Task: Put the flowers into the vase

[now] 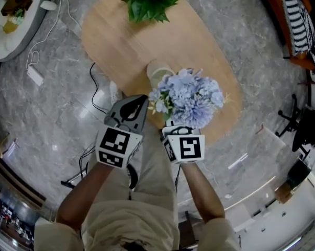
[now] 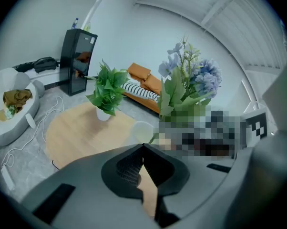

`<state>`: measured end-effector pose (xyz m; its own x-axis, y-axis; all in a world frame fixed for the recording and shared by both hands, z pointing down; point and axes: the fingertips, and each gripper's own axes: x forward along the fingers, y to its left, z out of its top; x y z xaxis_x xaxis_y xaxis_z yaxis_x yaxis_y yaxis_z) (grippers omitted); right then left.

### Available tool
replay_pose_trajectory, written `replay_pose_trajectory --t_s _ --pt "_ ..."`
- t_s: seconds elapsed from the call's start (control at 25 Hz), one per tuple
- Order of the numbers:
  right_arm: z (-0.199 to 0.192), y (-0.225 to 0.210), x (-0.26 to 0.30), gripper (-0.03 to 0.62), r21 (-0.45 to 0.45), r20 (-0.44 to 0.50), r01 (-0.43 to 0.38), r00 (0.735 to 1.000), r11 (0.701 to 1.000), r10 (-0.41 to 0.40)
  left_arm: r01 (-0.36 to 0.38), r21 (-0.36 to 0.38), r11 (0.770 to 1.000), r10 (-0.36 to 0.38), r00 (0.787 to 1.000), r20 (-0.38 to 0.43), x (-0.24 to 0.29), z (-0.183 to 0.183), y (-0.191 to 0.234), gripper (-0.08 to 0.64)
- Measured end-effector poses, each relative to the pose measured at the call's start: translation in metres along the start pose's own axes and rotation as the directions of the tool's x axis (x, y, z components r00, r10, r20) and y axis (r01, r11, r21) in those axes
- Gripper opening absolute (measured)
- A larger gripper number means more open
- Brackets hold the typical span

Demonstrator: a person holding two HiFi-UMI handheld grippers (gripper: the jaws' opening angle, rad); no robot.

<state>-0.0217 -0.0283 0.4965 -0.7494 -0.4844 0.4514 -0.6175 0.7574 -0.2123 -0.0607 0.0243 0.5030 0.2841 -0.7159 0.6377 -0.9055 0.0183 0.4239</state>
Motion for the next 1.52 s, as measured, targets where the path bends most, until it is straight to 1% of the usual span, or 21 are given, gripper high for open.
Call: replay_pose_trajectory --t_s 0.08,0.28,0.36,0.52,0.68,0.8,0.96,1.28,1.52 --pt "-0.005 0.0 0.003 0.033 -0.007 -0.015 0.001 1.0 1.0 -0.001 0.0 0.0 1.0 0.0 1.0 0.002 0.0 0.001 0.002 0.008" --pt "-0.014 0.006 0.005 0.094 -0.026 -0.062 -0.006 0.998 1.0 0.005 0.0 -0.006 1.0 0.0 1.0 0.003 -0.004 0.001 0.003 0.008" --pt "-0.016 0.008 0.007 0.108 -0.035 -0.075 -0.004 0.997 0.999 0.002 0.003 -0.005 1.0 -0.003 1.0 0.001 -0.004 0.002 0.004 0.008" --pt "-0.018 0.01 0.008 0.133 -0.065 -0.107 0.008 0.994 0.998 -0.015 0.009 0.002 1.0 -0.009 1.0 -0.004 -0.007 0.003 0.005 0.008" --pt "-0.022 0.014 0.01 0.183 -0.08 -0.123 0.018 0.992 0.997 -0.028 0.01 0.006 1.0 -0.01 1.0 -0.007 -0.008 0.004 0.007 0.008" --pt "-0.025 0.016 0.011 0.21 -0.118 -0.142 0.03 0.989 0.993 -0.047 0.015 0.008 1.0 -0.015 1.0 -0.011 -0.009 0.004 0.007 0.008" --pt "-0.027 0.017 0.013 0.21 -0.188 -0.173 0.051 0.981 0.981 -0.084 0.024 0.016 1.0 -0.024 1.0 -0.015 -0.009 0.006 0.006 0.008" --pt "-0.031 0.018 0.011 0.21 -0.3 -0.207 0.043 0.972 0.953 -0.11 0.033 0.019 0.999 -0.032 0.999 -0.025 -0.009 0.006 0.009 0.008" --pt "-0.032 0.022 0.013 0.21 -0.32 -0.203 0.044 0.972 0.946 -0.114 0.036 0.017 0.999 -0.035 0.999 -0.033 -0.007 0.004 0.014 0.008"
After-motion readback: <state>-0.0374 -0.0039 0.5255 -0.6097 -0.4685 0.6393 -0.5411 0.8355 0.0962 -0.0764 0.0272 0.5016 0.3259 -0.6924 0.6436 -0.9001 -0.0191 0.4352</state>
